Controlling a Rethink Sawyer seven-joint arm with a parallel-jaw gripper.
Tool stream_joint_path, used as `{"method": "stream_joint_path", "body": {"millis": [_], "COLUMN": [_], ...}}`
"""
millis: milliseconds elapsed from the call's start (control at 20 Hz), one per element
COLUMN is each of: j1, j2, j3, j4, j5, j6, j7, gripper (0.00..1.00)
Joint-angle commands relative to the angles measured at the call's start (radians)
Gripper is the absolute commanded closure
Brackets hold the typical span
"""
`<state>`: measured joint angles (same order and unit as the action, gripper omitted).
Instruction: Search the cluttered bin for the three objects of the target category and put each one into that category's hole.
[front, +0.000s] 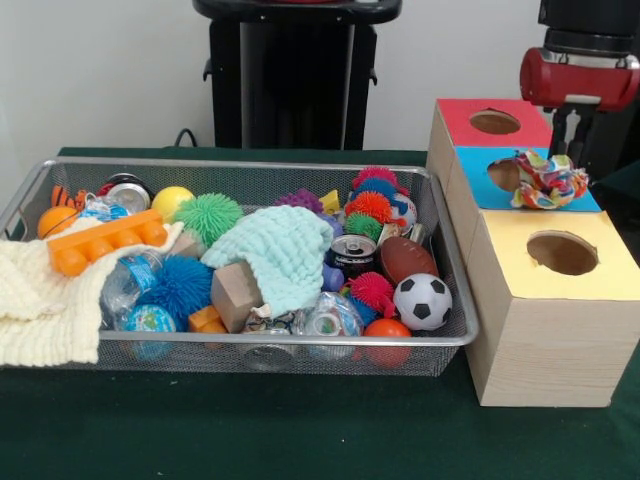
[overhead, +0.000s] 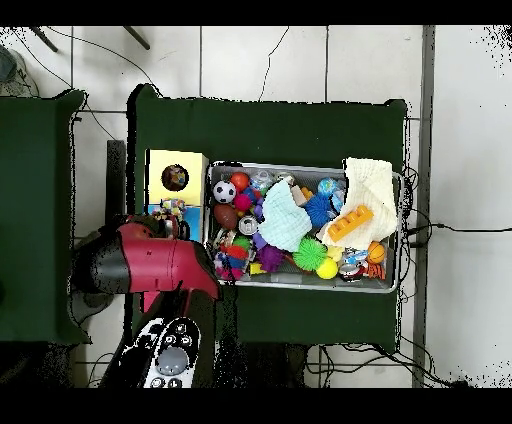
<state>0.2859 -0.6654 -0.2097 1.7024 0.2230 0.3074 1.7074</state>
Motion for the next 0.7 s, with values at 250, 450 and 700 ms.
{"method": "stream_joint_path", "body": {"millis": [250,450,700], "j1": [-0.038,-0.045,-0.029], "j2": [0.116,0.153,0.183], "j3": [0.035,0.038,0.011], "j4": [-0.112,-0.134,-0.183], "j5": [0.089,0.085,0.088], "j6": [-0.005,-0.028,0.007], "j7": [0.237,0.219,0.228], "gripper": [1.0,1.0,1.0]}}
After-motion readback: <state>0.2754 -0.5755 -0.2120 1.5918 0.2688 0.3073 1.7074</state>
